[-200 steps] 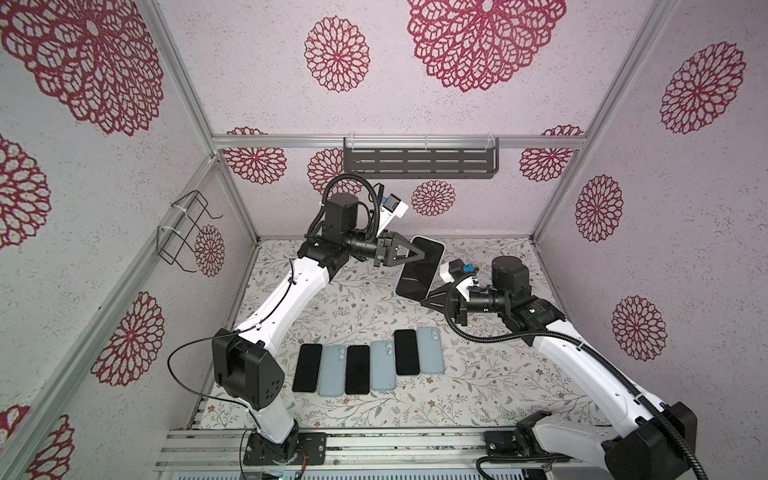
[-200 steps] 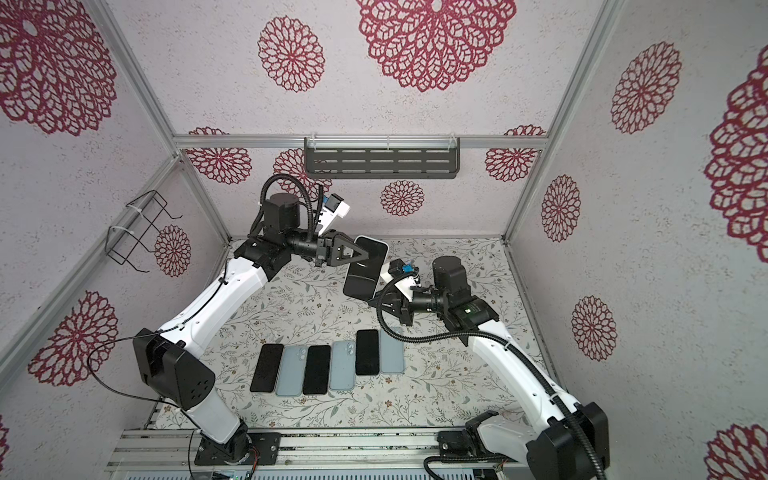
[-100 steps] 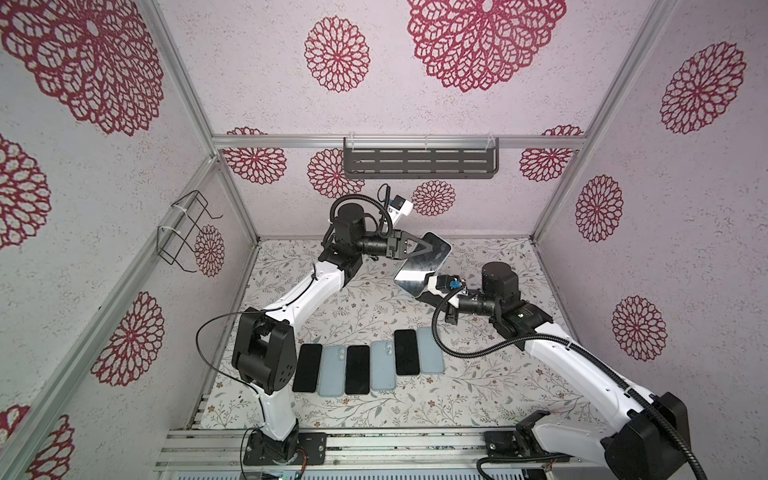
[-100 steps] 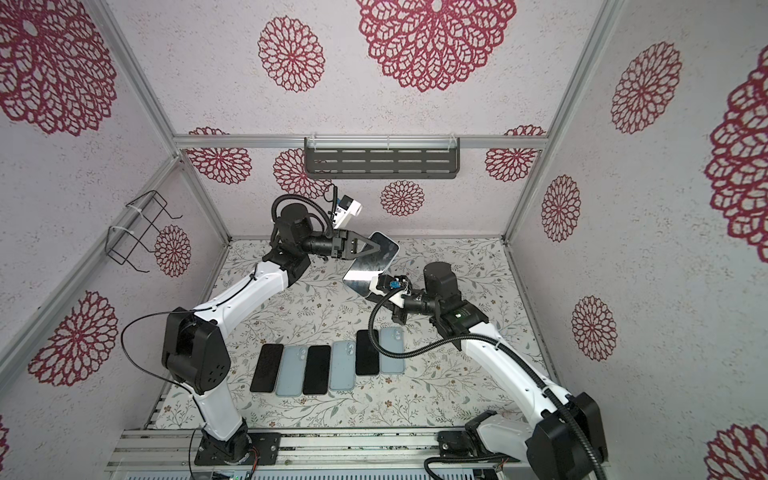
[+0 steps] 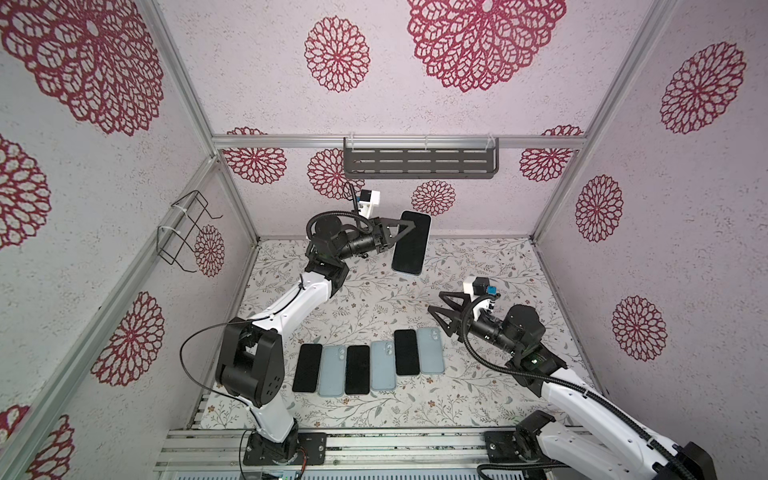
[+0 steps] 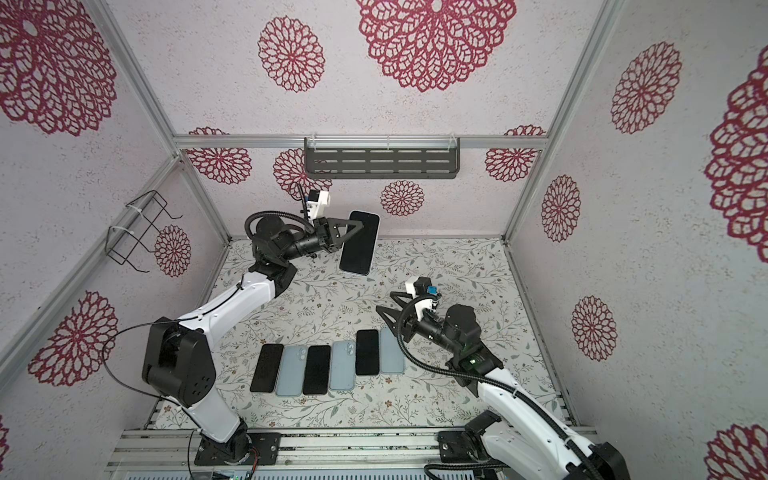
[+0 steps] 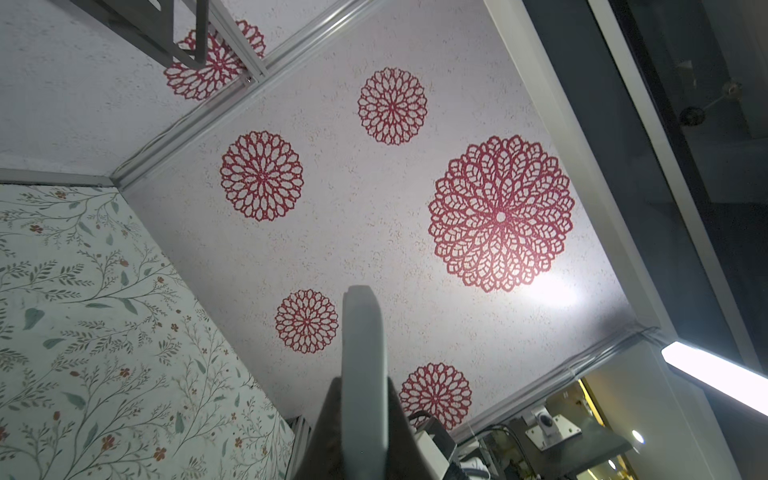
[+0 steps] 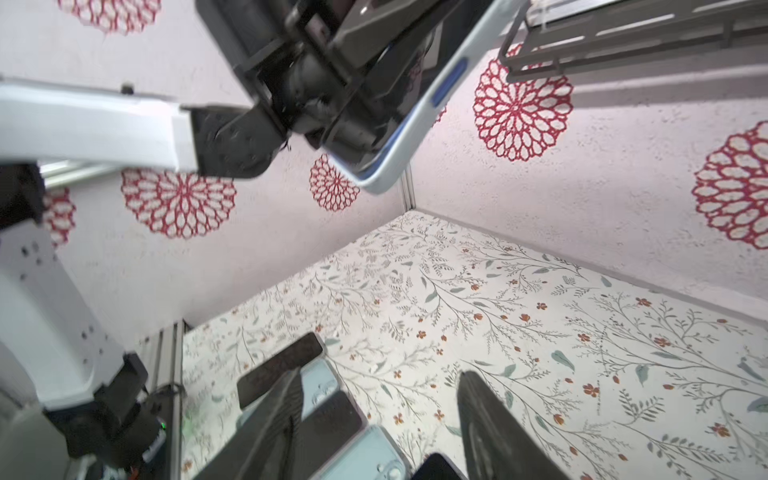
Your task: Take the phone out of the phone case
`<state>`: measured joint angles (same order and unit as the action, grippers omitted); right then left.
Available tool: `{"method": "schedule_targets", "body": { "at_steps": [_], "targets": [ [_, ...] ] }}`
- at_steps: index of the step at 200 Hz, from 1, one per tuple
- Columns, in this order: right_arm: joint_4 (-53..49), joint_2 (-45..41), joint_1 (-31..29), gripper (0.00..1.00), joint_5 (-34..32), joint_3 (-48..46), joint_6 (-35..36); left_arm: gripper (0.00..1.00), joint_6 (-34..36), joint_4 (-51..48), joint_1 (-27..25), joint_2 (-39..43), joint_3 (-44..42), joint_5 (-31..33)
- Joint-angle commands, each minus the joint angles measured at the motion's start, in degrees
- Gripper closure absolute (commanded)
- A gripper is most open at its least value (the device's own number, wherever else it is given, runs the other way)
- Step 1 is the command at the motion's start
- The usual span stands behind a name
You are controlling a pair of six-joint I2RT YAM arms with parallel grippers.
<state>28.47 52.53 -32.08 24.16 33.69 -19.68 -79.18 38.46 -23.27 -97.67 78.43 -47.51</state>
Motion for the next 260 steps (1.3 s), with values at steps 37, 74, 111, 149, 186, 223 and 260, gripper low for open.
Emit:
{"method": "schedule_targets", "body": {
  "at_steps": [37, 74, 111, 149, 186, 223, 260],
  "targets": [
    [15.2, 4.7, 0.3, 0.36, -1.2, 3.5, -23.8, 1.00, -5.2, -1.2, -1.2, 4.2, -4.0, 10.1],
    [17.9, 7.1, 0.5, 0.37, -0.2, 4.0, -26.4, 1.00, -5.6, -0.5, -1.9, 4.5, -4.5, 10.9],
    [19.4, 8.7, 1.0, 0.39, -0.2, 3.7, -27.6, 1.00, -6.5, 1.7, -2.7, 4.2, -4.7, 10.6],
    [21.4, 9.5, 1.8, 0.41, -0.3, 3.0, -28.9, 1.00, -6.9, 2.9, -3.2, 4.3, -4.7, 10.2],
    [21.7, 10.0, 2.3, 0.42, 0.0, 2.9, -28.8, 1.00, -7.4, 4.4, -3.7, 4.0, -4.9, 10.2],
    [22.6, 11.0, 2.5, 0.44, 0.5, 2.8, -29.3, 1.00, -7.6, 4.9, -4.0, 3.9, -4.3, 10.1],
    [23.3, 12.3, 2.8, 0.46, 0.8, 2.5, -29.9, 1.00, -7.9, 5.6, -4.3, 4.0, -4.1, 9.9]
  ]
}}
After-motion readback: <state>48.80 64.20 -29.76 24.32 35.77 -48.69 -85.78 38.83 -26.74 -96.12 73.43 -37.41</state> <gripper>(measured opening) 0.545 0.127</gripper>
